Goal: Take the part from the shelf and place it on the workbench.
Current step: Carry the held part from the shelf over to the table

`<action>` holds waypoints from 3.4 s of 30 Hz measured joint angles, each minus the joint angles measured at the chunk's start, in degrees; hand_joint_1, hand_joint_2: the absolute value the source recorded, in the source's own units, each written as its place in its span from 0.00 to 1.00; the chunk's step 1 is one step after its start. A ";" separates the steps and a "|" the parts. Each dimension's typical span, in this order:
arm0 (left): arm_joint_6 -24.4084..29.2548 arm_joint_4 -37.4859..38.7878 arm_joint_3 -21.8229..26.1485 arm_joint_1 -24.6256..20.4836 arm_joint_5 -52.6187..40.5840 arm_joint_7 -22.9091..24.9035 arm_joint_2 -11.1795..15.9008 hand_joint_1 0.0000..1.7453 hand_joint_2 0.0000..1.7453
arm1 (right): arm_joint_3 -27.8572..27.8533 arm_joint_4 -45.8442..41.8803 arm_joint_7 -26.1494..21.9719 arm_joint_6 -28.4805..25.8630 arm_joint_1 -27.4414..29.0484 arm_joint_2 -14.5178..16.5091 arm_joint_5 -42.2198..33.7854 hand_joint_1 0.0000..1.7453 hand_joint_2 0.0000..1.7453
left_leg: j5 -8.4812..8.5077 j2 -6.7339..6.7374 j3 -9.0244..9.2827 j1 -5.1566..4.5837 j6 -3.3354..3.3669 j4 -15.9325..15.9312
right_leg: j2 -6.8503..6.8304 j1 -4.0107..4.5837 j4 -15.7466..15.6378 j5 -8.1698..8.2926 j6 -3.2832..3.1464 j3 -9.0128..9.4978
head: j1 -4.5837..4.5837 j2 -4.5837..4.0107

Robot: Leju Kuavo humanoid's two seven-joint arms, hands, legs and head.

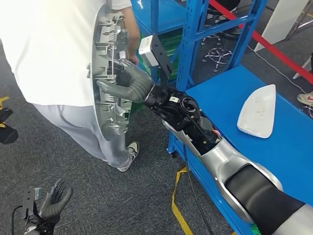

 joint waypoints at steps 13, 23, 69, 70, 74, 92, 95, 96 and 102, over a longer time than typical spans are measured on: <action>0.06 -0.01 -0.03 -0.12 0.19 -0.05 -0.11 0.00 1.00 | -0.01 -0.05 0.22 0.04 -0.01 -0.06 -0.62 1.00 1.00 | -0.10 -6.24 0.80 -0.41 1.76 -0.13 | 7.25 0.12 2.63 0.82 -0.88 -2.17 | 2.36 0.00; 0.24 0.00 -0.04 0.06 0.46 -0.16 0.05 0.00 1.00 | 0.10 -0.05 -0.08 0.44 -0.51 0.24 -0.64 1.00 1.00 | -7.05 -2.37 -8.04 0.19 -1.15 16.21 | 2.55 -0.15 -1.59 1.70 -1.89 0.11 | 0.56 0.00; 0.37 -0.02 -0.07 0.56 0.88 -0.62 0.39 0.00 1.00 | 0.21 -0.04 -0.20 0.80 -0.06 0.49 -0.77 1.00 1.00 | -0.40 -3.74 0.99 -0.08 1.99 -0.11 | 3.95 -0.40 18.34 -8.01 0.87 -8.83 | 2.09 0.00; 0.37 -0.02 -0.07 0.60 0.87 -0.62 0.36 0.00 1.00 | 0.21 -0.04 -0.17 0.69 0.02 0.49 -0.77 1.00 1.00 | -0.40 -4.41 1.03 -0.19 2.01 -0.10 | 4.09 -0.35 18.02 -7.08 0.59 -8.92 | 2.25 0.00; 0.38 -0.01 -0.10 0.63 0.86 -0.65 0.01 0.00 1.00 | 0.19 -0.09 0.00 0.51 -0.04 0.48 -0.77 1.00 1.00 | -0.35 -6.88 1.05 -0.21 1.86 -0.10 | 7.44 0.11 3.28 0.70 -1.12 -2.63 | 2.42 0.00; 0.42 -0.02 -0.89 0.53 0.79 -0.51 0.16 0.00 1.00 | 0.28 -0.97 0.79 -0.19 -0.10 0.51 -0.84 1.00 1.00 | -0.39 0.25 0.60 0.49 -0.30 0.22 | -0.28 0.19 -0.41 0.15 0.11 0.19 | 0.07 0.00; 0.42 -0.02 -0.94 0.44 0.77 -0.41 0.11 0.00 1.00 | 0.32 -1.22 0.86 -0.41 -0.07 0.50 -1.00 1.00 1.00 | -0.42 -1.21 0.63 0.55 0.86 0.32 | 0.61 -0.26 1.79 -1.79 0.93 -0.61 | 0.80 0.00; 0.42 -0.02 -0.94 0.36 0.79 -0.39 0.13 0.00 1.00 | 0.31 -1.33 0.89 -0.49 -0.06 0.50 -1.08 1.00 1.00 | -0.39 -1.61 0.68 0.59 1.16 0.30 | 1.70 -0.41 4.56 -3.45 1.14 -1.81 | 1.07 0.00; 1.36 -0.02 -0.95 0.30 0.86 -0.03 0.12 0.00 1.00 | 0.32 -1.50 1.12 -0.89 0.47 0.29 -1.39 1.00 1.00 | -0.38 -4.98 0.84 0.14 1.61 0.33 | 4.42 -0.44 14.14 -4.99 0.51 -6.59 | 2.45 0.00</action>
